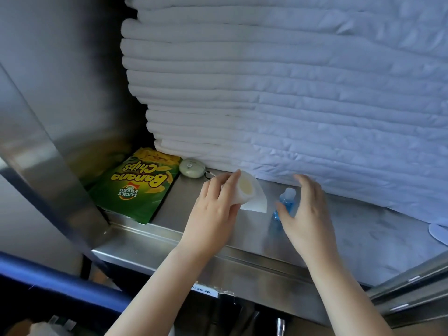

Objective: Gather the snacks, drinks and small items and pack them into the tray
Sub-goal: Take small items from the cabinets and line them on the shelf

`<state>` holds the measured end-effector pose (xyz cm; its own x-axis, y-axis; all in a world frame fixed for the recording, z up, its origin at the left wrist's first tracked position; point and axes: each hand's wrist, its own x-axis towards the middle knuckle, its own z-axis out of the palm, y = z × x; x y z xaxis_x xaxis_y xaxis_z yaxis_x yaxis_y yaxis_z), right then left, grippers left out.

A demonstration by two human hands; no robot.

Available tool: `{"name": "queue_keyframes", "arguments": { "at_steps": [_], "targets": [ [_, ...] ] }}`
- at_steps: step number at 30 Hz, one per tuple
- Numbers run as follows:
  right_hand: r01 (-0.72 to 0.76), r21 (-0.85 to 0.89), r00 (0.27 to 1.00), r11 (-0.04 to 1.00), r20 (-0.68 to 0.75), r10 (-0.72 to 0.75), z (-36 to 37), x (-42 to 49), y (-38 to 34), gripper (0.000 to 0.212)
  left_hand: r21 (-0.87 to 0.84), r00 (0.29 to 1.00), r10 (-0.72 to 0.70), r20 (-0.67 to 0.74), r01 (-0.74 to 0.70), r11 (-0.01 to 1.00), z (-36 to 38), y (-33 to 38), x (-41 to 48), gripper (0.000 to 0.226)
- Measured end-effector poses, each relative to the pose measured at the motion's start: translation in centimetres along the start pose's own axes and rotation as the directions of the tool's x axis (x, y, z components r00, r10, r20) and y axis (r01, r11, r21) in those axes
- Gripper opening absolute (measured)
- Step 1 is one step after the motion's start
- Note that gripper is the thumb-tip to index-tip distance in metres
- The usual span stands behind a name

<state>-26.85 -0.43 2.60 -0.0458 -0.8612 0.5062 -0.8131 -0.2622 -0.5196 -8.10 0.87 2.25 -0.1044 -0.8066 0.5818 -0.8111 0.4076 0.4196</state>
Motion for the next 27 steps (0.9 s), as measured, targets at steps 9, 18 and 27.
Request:
{"name": "queue_keyframes", "arguments": {
  "at_steps": [9, 18, 27],
  "targets": [
    [0.435, 0.069, 0.887, 0.898, 0.136, -0.441, 2.0, 1.1, -4.1, 0.018, -0.11, 0.997, -0.071, -0.009, 0.07, 0.991, -1.1, -1.3, -0.9, 0.058],
    [0.49, 0.126, 0.846, 0.863, 0.173, -0.505, 3.0, 2.2, -6.4, 0.007, -0.175, 0.989, -0.145, 0.026, 0.147, 0.974, -2.2, -2.4, -1.2, 0.069],
    [0.422, 0.187, 0.87, 0.887, 0.191, -0.454, 3.6, 1.7, -6.0, 0.022, 0.069, 0.999, 0.023, -0.022, -0.022, 0.997, -2.0, -2.4, -1.7, 0.054]
  ]
}}
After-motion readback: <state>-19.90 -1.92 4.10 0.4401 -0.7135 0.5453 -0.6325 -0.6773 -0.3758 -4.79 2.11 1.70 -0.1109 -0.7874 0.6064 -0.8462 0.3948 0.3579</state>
